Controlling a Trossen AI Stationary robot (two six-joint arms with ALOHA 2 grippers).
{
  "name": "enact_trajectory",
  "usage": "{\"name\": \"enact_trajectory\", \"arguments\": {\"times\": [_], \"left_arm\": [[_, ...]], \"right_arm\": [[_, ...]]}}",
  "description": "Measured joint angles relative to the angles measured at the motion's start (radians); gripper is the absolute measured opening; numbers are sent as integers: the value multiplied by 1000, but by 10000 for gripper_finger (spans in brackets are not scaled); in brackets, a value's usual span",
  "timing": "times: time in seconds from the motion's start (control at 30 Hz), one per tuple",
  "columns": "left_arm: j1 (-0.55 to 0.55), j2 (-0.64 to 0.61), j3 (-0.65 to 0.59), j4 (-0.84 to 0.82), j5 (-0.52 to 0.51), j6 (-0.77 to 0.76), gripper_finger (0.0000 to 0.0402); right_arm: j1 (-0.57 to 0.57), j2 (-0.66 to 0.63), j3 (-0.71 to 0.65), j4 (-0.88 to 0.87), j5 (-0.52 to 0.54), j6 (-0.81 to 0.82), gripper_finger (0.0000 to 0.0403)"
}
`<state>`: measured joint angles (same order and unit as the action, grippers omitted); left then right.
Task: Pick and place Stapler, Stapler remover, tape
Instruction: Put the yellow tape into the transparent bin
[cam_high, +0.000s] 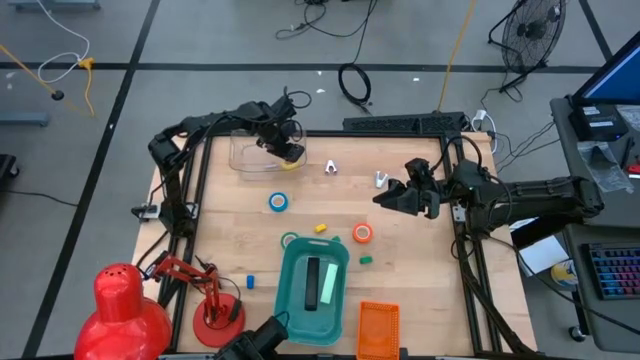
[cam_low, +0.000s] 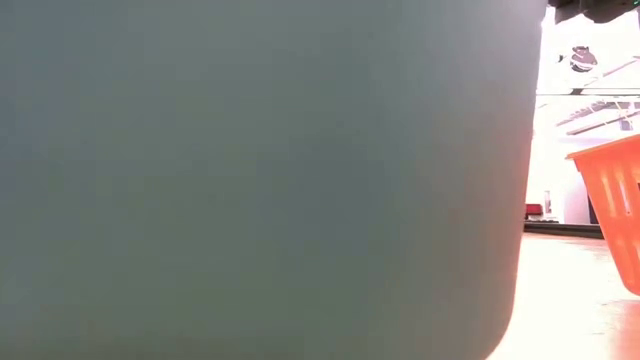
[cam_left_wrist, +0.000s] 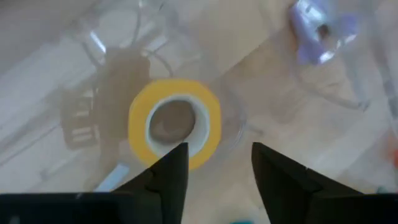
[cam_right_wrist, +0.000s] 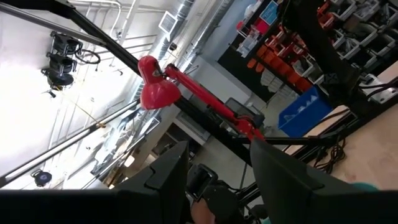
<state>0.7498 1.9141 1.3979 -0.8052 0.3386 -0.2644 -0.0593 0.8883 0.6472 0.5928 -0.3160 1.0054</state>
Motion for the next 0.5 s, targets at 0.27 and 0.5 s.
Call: {"name": "enact_trajectory", "arguments": {"times": [0.27,0.5], "left_arm": [[1,0,0,-67,-97,9,131],[-8,-14,1,-73,-132,23,11]], "right_arm": [[0,0,0,0,-3,2,167],[0,0,0,-1,-6,-1,167]]}}
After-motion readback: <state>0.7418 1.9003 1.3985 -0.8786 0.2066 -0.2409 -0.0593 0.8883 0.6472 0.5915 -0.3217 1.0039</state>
